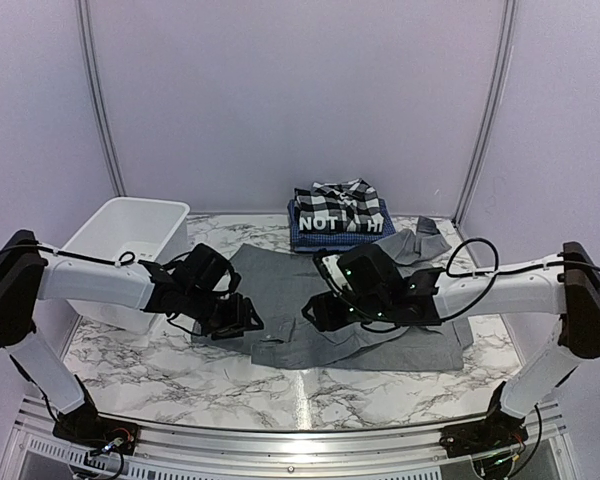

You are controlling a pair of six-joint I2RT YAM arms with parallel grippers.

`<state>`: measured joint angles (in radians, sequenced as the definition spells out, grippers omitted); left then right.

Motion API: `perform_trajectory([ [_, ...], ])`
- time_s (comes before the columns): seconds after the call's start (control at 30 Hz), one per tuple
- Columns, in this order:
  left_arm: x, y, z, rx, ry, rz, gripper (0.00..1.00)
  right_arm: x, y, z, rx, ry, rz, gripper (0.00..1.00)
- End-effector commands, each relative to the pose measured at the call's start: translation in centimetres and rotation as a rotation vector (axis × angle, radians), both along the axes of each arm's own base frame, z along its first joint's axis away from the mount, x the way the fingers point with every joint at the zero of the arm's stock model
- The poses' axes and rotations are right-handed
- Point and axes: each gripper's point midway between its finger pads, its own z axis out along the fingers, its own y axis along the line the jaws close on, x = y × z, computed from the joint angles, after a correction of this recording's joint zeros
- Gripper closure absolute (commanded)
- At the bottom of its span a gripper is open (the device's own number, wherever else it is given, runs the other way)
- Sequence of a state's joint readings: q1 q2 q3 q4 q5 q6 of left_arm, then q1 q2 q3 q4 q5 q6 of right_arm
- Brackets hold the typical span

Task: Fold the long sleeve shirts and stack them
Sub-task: Adjust the 1/3-folded shirt at the center of the board.

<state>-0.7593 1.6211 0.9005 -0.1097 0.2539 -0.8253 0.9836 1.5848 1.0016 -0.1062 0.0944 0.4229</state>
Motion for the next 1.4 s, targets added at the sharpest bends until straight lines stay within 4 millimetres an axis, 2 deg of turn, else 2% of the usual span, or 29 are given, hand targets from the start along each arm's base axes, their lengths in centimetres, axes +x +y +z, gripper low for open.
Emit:
perform_trajectory([
  [0.0, -1.2, -1.5, -0.5, -0.003, 0.001, -0.049, 0.41, 0.9, -3.5, -0.1, 0.001, -0.003, -0.074, 0.42],
  [0.17, -2.6, -2.7, -0.8, 0.002, -0.001, -0.114, 0.39, 1.5, -6.6, -0.7, -0.008, 0.004, -0.133, 0.42],
  [0.3, -3.3, -3.2, -1.3, 0.013, 0.012, -0.127, 0.40, 1.8, -7.3, -0.8, -0.019, -0.001, -0.150, 0.42],
  [0.43, -3.8, -3.2, -1.8, 0.033, 0.012, -0.136, 0.47, 2.0, -7.6, -0.6, -0.024, -0.012, -0.160, 0.42],
  [0.53, -4.1, -3.4, -1.6, 0.034, 0.003, -0.146, 0.59, 2.2, -7.8, -0.6, -0.029, -0.016, -0.168, 0.42],
  [0.77, -4.4, -4.1, -0.7, 0.019, -0.018, -0.164, 0.99, 2.8, -8.3, -0.5, -0.061, -0.039, -0.195, 0.42],
  [1.0, -3.0, -3.2, 1.4, 0.071, -0.091, -0.114, 1.00, 3.8, -9.5, -0.2, -0.086, -0.054, -0.237, 0.42],
  [1.23, -1.0, -1.1, 6.1, 0.169, -0.224, -0.062, 1.00, 4.6, -12.0, -0.9, -0.112, -0.033, -0.302, 0.42],
  [1.37, -0.1, 0.5, 5.8, 0.254, -0.232, -0.040, 1.00, 4.8, -13.3, -1.5, -0.102, -0.008, -0.331, 0.42],
])
